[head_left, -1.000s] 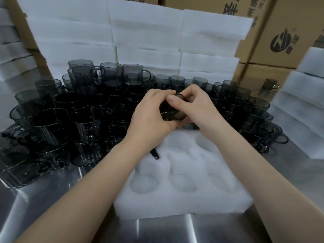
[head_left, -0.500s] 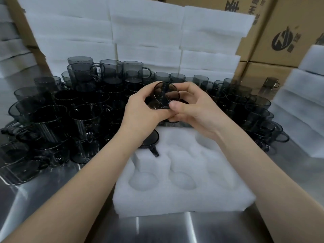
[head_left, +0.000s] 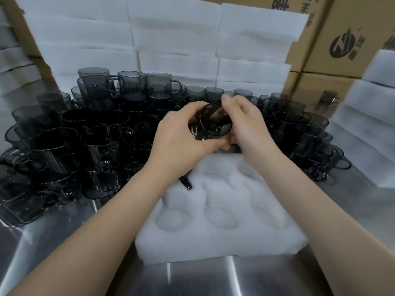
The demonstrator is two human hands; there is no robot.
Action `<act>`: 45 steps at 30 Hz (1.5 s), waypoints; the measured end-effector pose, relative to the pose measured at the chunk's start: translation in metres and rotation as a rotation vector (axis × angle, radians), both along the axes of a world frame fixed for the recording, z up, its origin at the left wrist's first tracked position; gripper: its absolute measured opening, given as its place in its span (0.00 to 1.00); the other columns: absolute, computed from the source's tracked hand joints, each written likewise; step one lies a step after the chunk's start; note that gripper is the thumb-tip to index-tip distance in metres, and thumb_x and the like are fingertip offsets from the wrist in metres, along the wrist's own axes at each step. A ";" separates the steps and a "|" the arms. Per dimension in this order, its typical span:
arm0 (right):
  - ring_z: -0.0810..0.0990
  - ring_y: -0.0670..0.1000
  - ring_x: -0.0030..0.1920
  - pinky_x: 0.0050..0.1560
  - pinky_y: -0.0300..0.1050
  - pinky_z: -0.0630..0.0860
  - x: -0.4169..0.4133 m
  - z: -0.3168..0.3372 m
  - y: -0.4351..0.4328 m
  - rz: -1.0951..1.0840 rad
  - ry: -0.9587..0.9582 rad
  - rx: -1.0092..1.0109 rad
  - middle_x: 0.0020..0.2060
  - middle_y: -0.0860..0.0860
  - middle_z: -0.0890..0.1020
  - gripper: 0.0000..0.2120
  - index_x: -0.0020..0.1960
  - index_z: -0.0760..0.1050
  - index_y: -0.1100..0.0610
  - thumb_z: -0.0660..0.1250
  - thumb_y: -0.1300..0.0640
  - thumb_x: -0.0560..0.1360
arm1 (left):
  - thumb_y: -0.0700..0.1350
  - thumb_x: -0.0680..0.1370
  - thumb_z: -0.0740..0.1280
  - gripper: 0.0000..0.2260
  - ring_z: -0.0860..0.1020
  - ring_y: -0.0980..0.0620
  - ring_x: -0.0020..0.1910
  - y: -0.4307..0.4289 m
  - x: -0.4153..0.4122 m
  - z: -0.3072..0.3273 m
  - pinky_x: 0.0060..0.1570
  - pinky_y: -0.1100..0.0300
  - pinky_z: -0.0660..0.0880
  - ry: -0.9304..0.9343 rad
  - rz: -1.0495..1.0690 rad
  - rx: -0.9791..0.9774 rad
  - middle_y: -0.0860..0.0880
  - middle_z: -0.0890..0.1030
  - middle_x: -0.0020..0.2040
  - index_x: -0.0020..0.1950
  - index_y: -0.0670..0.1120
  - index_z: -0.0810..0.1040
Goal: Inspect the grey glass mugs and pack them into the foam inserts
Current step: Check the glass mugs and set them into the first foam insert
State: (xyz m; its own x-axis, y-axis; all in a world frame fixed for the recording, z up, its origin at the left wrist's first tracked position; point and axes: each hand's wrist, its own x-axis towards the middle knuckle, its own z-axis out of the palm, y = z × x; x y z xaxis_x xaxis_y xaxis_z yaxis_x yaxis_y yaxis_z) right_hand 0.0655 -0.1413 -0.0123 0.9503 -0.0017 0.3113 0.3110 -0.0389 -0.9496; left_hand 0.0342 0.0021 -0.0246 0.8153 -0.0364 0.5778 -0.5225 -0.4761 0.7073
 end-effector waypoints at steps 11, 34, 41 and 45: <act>0.82 0.51 0.45 0.45 0.47 0.79 -0.002 -0.001 -0.007 0.427 0.097 0.037 0.52 0.52 0.82 0.16 0.67 0.74 0.53 0.59 0.51 0.82 | 0.41 0.62 0.74 0.27 0.80 0.55 0.54 0.005 0.005 -0.003 0.52 0.58 0.78 0.077 -0.149 -0.408 0.50 0.77 0.55 0.57 0.52 0.69; 0.75 0.47 0.34 0.34 0.38 0.71 -0.001 0.001 -0.014 0.472 0.127 0.237 0.42 0.55 0.80 0.19 0.67 0.70 0.68 0.60 0.63 0.77 | 0.35 0.63 0.75 0.26 0.80 0.54 0.58 0.010 0.010 -0.007 0.61 0.59 0.74 0.114 -0.303 -0.354 0.52 0.81 0.55 0.58 0.53 0.77; 0.77 0.48 0.38 0.33 0.37 0.71 0.001 -0.002 -0.012 0.437 0.065 0.138 0.46 0.56 0.79 0.17 0.56 0.75 0.61 0.70 0.65 0.68 | 0.37 0.62 0.75 0.25 0.81 0.55 0.55 0.010 0.009 -0.007 0.60 0.55 0.76 0.119 -0.251 -0.288 0.54 0.84 0.53 0.56 0.55 0.79; 0.77 0.48 0.32 0.27 0.39 0.70 0.000 -0.004 -0.007 0.210 -0.036 0.001 0.40 0.55 0.80 0.09 0.44 0.74 0.55 0.74 0.56 0.69 | 0.41 0.60 0.76 0.28 0.80 0.53 0.58 0.007 0.007 -0.004 0.63 0.50 0.74 0.101 -0.199 -0.190 0.52 0.83 0.55 0.59 0.52 0.78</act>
